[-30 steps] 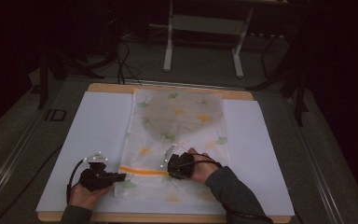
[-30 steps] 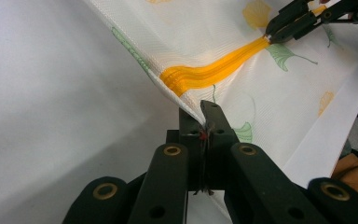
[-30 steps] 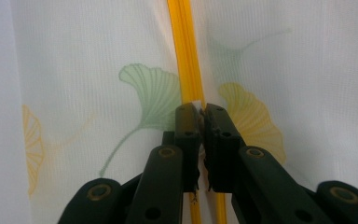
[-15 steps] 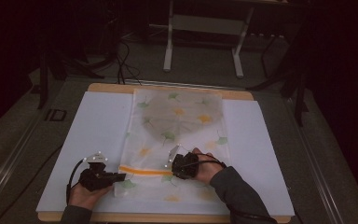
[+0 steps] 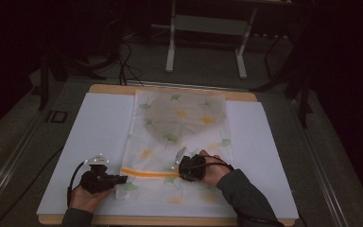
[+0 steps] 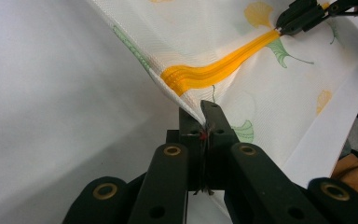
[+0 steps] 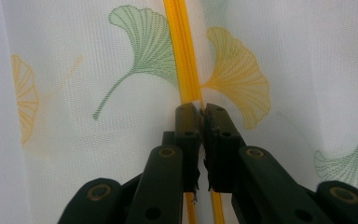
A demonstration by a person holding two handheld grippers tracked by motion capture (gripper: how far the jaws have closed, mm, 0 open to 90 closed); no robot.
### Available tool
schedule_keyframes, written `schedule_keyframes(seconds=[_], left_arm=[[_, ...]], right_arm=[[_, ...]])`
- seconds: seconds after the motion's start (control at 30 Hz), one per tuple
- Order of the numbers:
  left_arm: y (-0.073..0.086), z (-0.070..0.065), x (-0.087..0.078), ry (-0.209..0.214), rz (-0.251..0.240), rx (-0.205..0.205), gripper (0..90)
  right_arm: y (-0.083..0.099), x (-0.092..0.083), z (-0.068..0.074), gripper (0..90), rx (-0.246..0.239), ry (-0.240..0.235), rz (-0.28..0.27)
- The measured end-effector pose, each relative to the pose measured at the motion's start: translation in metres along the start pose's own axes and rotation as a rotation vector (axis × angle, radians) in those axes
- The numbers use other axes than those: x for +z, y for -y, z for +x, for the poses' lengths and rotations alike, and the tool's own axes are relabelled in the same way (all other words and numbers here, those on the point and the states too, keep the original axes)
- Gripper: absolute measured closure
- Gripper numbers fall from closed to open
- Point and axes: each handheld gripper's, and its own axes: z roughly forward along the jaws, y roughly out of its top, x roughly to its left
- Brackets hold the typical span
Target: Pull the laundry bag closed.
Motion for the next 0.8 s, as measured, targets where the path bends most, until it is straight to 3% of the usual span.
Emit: schedule_keyframes(seconds=[0.8], left_arm=[[0.0,0.0,0.0,-0.001,0.0,0.0,88.4]], right_arm=[[0.026,-0.007,-0.004,84.9,0.046,0.003,-0.037]])
